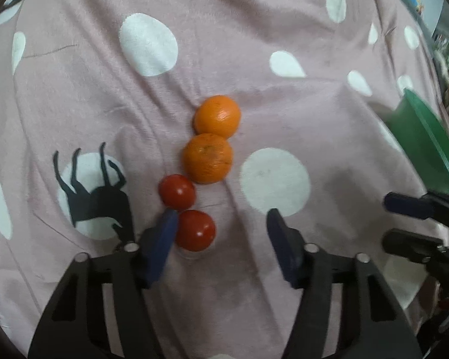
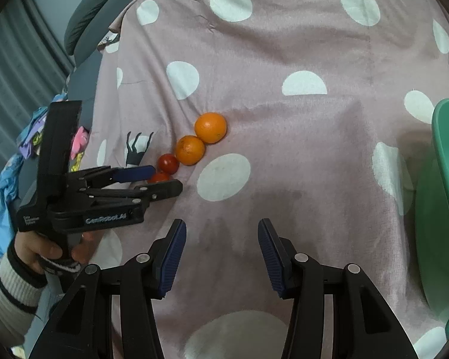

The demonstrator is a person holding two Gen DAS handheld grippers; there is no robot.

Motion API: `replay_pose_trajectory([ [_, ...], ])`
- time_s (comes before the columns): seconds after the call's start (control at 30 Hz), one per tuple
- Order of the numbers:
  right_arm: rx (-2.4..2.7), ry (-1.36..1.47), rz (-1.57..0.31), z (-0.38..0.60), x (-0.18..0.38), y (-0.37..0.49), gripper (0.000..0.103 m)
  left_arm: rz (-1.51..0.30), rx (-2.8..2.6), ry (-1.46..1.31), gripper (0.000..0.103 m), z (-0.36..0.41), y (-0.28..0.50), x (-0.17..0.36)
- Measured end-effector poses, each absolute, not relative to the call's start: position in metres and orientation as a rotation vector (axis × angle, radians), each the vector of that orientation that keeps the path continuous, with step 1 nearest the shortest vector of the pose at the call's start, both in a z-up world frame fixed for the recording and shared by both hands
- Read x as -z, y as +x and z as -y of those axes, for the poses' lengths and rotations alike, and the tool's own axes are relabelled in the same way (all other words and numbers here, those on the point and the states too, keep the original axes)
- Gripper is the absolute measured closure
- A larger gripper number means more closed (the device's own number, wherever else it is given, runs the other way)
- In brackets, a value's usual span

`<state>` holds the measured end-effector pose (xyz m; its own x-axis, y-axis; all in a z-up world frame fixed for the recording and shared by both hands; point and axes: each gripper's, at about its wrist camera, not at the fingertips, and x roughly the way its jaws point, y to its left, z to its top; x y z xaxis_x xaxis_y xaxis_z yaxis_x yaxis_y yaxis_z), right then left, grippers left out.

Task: Organize fruits
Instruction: 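Move both open tools back toward the tomatoes and tangerines, then grasp a red cherry tomato with the left tool while the right tool grasps another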

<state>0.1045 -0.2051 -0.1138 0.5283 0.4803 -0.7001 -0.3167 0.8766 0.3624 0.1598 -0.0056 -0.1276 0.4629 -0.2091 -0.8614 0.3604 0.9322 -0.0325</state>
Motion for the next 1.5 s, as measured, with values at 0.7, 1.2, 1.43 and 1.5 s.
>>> replay_pose_trajectory([
  [0.7,-0.542,0.198,-0.918,0.19,0.116,0.111,0.053,-0.957,0.309,0.131,0.076,-0.029,0.153,0.111],
  [1.2,-0.658,0.246,-1.061,0.098,0.143,0.189,0.055,-0.874,0.282,-0.17,0.075,-0.095,0.135,0.094],
  [1.43,-0.635,0.292,-1.095,0.086,0.148,0.208,0.072,-0.881,0.329,-0.206,0.074,-0.093,0.136,0.104],
  [1.5,-0.622,0.284,-1.097,0.085,0.148,0.21,0.073,-0.885,0.333,-0.209,0.074,-0.094,0.135,0.105],
])
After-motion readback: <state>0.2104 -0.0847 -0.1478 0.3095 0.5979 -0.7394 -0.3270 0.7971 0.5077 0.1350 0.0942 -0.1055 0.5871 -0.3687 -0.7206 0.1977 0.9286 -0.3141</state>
